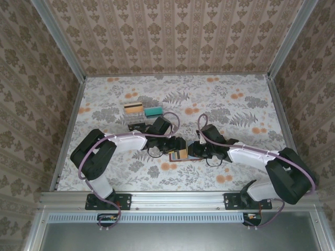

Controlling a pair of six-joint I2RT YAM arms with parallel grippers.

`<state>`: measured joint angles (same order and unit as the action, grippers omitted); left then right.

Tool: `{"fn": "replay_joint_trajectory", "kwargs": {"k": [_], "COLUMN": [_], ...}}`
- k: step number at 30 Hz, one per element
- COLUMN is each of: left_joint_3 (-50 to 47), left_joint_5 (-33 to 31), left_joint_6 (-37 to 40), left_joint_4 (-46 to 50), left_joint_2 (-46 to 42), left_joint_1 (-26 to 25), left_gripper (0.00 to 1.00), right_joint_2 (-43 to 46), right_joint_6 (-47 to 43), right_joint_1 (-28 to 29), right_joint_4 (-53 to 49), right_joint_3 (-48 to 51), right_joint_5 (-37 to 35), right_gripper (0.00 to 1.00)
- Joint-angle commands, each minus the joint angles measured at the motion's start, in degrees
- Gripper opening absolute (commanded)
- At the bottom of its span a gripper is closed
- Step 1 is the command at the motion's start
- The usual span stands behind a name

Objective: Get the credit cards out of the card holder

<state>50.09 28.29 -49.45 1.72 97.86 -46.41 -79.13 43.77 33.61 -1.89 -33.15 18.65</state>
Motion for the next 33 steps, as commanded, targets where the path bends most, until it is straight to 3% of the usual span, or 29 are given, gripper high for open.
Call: {"fn": "replay_joint_trajectory", "kwargs": {"k": [1, 19, 28, 33], "left_joint_3": [-1.48, -1.44, -1.32, -1.88], "left_joint_5": [-0.13, 0.68, 0.62, 0.45], "left_joint_6": [-0.55, -0.82, -0.66, -0.38], "left_joint_4": [0.10, -0.87, -0.32, 0.22], "left_joint_2": [-0.48, 0.62, 0.58, 0.27], "left_joint_1": [0.23, 0.18, 0.27, 0.62], "left_gripper": [0.63, 0.61, 0.59, 0.59], "right_joint_2": [-3.02, -11.53, -9.65, -7.15], "right_joint_6": [2.45, 4.56, 4.36, 3.26], "right_joint_1": [-1.30, -3.33, -5.05, -7.97], "right_joint_4": [5.40, 12.67, 12.09, 10.87], "right_joint_3": [0.84, 0.54, 1.89, 4.23], "right_joint_5": [3.88, 9.76, 10.54, 11.28], "right_gripper": [0.24, 0.22, 0.00, 0.00]}}
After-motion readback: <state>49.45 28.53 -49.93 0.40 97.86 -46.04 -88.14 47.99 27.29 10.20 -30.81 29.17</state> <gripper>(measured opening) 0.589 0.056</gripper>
